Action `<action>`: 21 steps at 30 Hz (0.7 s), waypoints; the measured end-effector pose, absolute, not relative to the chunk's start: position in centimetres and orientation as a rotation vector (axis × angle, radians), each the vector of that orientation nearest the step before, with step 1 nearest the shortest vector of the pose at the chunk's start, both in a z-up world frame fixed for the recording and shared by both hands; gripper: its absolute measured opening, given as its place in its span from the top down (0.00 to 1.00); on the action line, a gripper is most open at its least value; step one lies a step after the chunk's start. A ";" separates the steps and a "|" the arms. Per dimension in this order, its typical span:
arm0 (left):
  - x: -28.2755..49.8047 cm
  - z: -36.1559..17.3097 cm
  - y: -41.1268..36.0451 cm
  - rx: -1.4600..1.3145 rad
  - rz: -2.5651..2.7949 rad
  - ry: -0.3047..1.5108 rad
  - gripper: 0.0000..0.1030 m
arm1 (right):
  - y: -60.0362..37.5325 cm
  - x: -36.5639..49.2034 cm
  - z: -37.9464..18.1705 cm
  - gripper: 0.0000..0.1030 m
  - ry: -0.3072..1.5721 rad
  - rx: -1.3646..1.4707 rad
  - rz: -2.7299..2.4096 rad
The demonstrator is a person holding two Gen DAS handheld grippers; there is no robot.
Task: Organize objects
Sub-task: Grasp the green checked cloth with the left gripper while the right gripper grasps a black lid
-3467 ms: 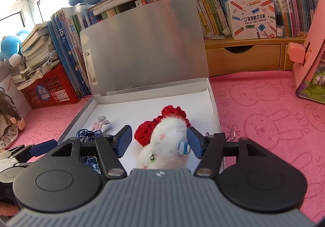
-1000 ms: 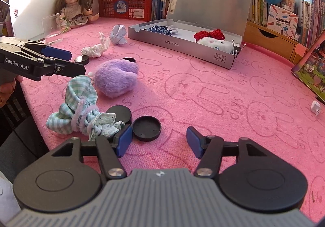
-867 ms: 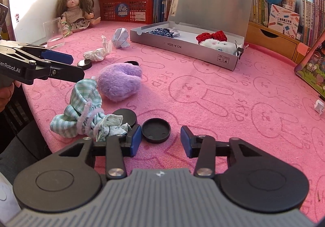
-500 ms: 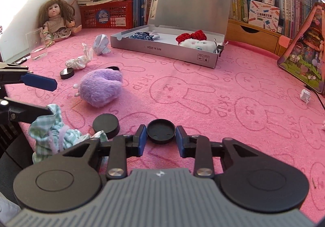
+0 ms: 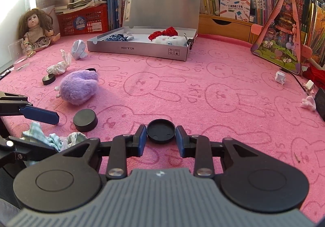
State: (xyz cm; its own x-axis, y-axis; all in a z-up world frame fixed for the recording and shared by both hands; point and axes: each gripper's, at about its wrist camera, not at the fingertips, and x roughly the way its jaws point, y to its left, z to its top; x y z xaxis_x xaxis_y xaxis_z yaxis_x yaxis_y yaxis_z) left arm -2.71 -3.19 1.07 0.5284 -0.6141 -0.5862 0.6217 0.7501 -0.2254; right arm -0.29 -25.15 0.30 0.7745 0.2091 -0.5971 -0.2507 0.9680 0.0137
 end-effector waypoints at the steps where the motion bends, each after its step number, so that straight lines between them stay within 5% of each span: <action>1: -3.0 1.0 -3.4 0.033 -0.748 0.688 0.27 | -25.1 -0.3 0.3 0.65 0.638 -0.067 0.249; 8: -4.0 1.0 -4.7 0.070 -0.819 0.682 0.62 | -24.9 -0.1 0.3 0.65 0.635 -0.066 0.247; 21: -2.4 3.9 -2.4 0.038 -0.677 0.590 0.63 | -24.4 0.7 0.7 0.65 0.618 -0.047 0.247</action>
State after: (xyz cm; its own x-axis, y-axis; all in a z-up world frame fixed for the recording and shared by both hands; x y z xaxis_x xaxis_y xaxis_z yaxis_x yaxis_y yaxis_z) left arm -2.38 -2.39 3.89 0.6234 -0.5788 -0.5256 0.6000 0.7852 -0.1530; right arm 0.68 -24.42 0.67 0.7864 0.2154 -0.5789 -0.2432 0.9695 0.0304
